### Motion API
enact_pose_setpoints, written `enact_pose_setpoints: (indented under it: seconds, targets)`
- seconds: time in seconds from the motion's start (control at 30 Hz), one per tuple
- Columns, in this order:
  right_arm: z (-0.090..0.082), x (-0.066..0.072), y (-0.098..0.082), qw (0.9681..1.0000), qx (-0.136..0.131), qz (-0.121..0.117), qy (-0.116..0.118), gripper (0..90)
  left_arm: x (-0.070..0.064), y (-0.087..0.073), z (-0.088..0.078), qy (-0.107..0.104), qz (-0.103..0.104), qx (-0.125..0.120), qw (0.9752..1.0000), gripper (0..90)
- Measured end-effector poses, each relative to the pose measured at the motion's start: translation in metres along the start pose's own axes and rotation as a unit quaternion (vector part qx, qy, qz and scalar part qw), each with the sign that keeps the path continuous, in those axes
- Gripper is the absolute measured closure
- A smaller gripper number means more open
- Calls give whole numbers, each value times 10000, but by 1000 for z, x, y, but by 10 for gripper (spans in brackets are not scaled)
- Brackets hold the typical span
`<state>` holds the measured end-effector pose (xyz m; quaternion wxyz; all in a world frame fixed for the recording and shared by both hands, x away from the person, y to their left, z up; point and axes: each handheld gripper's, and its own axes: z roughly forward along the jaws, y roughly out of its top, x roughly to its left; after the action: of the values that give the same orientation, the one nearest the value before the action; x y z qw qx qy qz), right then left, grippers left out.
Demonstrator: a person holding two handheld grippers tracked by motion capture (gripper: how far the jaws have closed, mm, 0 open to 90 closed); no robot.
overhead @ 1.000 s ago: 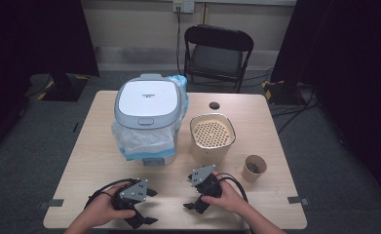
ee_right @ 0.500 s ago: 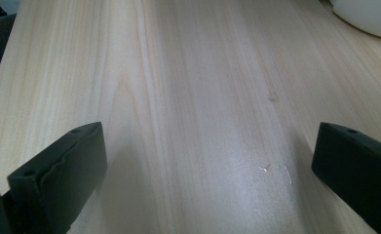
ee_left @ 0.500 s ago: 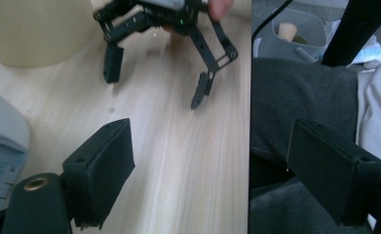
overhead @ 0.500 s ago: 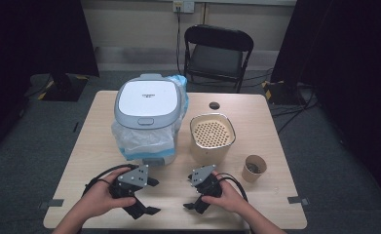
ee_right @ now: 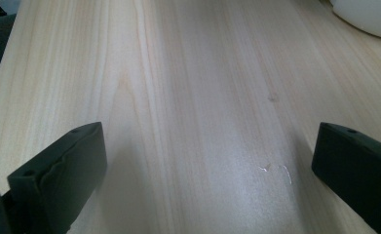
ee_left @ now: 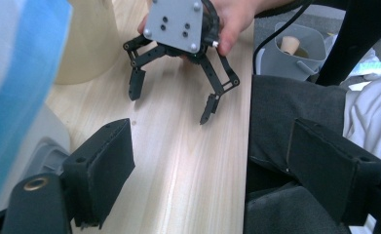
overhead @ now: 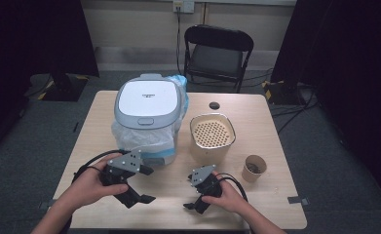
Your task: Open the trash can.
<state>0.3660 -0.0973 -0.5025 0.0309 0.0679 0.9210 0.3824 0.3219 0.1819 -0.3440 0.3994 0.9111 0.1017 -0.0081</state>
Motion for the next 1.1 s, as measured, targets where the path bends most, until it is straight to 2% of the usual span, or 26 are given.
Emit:
enact_pose_setpoints:
  seconds: [0.03, 0.07, 0.1, 0.17, 0.3, 0.57, 0.8, 0.83, 0.9, 1.1]
  targets:
    - [0, 0, 0, 10000, 0, 0, 0, 0, 0, 0, 0, 0, 0, 0, 10000, 169]
    - [0, 0, 0, 10000, 1, 0, 1, 0, 1, 3, -4, 83, -136, 16, 9999, 169]
    - [0, 0, 0, 10000, 1, 2, 0, 0, 2, 5, -7, 99, -82, 67, 9999, 169]
    - [0, 0, 0, 10000, 1, 3, 0, 0, 3, 6, -9, 92, -123, 4, 9999, 169]
    - [0, 0, 0, 10000, 5, 1, 5, 0, 6, 13, -17, 70, -106, 49, 9999, 169]
    - [0, 0, 0, 10000, 6, 3, 6, 0, 9, 26, -30, 135, -228, 1, 9997, 169]
    - [0, 0, 0, 10000, 23, 31, 18, 0, 10, 33, -36, 149, -227, 52, 9996, 169]
    - [0, 0, 0, 10000, 23, 31, 18, 0, 11, 34, -37, 145, -164, 78, 9997, 169]
    - [0, 0, 0, 10000, 20, 17, 16, 0, 12, 37, -38, 146, -206, 39, 9997, 169]
    - [0, 0, 0, 10000, 20, 18, 16, 0, 17, 51, -45, 198, -147, -5, 9997, 169]
